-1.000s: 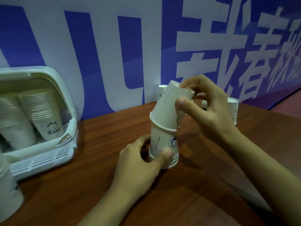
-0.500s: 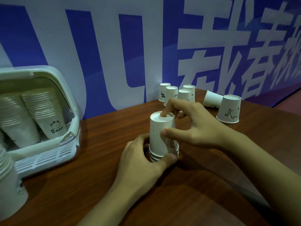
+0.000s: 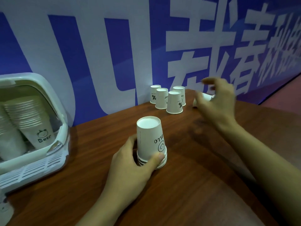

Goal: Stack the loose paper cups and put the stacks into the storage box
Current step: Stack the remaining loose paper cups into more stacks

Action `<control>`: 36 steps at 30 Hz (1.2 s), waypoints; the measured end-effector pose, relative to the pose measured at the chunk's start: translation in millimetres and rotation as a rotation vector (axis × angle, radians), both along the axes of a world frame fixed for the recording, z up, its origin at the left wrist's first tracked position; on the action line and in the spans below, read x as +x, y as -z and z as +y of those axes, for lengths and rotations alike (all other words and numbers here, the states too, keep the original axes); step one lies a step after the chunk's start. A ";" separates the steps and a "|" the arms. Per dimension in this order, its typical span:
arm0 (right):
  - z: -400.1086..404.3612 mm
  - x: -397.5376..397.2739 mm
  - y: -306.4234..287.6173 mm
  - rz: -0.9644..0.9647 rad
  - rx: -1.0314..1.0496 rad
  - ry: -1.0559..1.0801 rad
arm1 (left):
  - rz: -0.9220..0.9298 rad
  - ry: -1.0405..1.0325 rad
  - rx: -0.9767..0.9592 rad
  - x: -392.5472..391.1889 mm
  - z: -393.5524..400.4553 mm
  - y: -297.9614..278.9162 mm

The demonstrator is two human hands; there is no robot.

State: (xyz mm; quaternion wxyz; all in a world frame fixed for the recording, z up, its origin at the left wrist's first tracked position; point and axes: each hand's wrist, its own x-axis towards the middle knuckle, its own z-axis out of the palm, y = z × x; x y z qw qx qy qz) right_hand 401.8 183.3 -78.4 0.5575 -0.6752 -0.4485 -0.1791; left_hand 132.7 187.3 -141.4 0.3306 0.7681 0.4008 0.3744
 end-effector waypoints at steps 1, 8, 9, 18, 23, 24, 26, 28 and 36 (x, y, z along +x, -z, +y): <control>1.3 19.0 2.1 0.056 -0.075 0.125 | 0.006 0.002 -0.003 -0.9 0.3 1.1; 10.3 60.8 43.9 0.199 -0.319 0.198 | 0.020 0.026 0.000 -3.2 3.6 5.2; 10.5 57.8 43.3 0.191 -0.290 0.188 | 0.018 0.026 0.004 -3.2 4.2 6.0; -20.3 -44.2 -19.3 0.326 0.071 -0.625 | 0.090 -0.006 0.024 0.9 4.6 4.8; -30.5 -72.2 -20.3 0.067 -0.124 -0.836 | 0.105 -0.010 0.001 2.8 4.9 4.4; -29.3 -72.8 -18.6 0.015 -0.168 -0.834 | 0.105 -0.020 -0.007 2.6 5.3 5.1; -27.1 -74.6 -15.3 -0.068 -0.245 -0.839 | 0.098 -0.034 -0.027 1.9 5.7 5.8; -24.7 -76.8 -11.5 -0.168 -0.300 -0.828 | 0.080 -0.048 -0.045 0.8 5.4 4.7; -18.8 -77.0 -7.1 -0.165 -0.463 -0.852 | 0.002 -0.031 -0.013 -0.6 1.7 1.9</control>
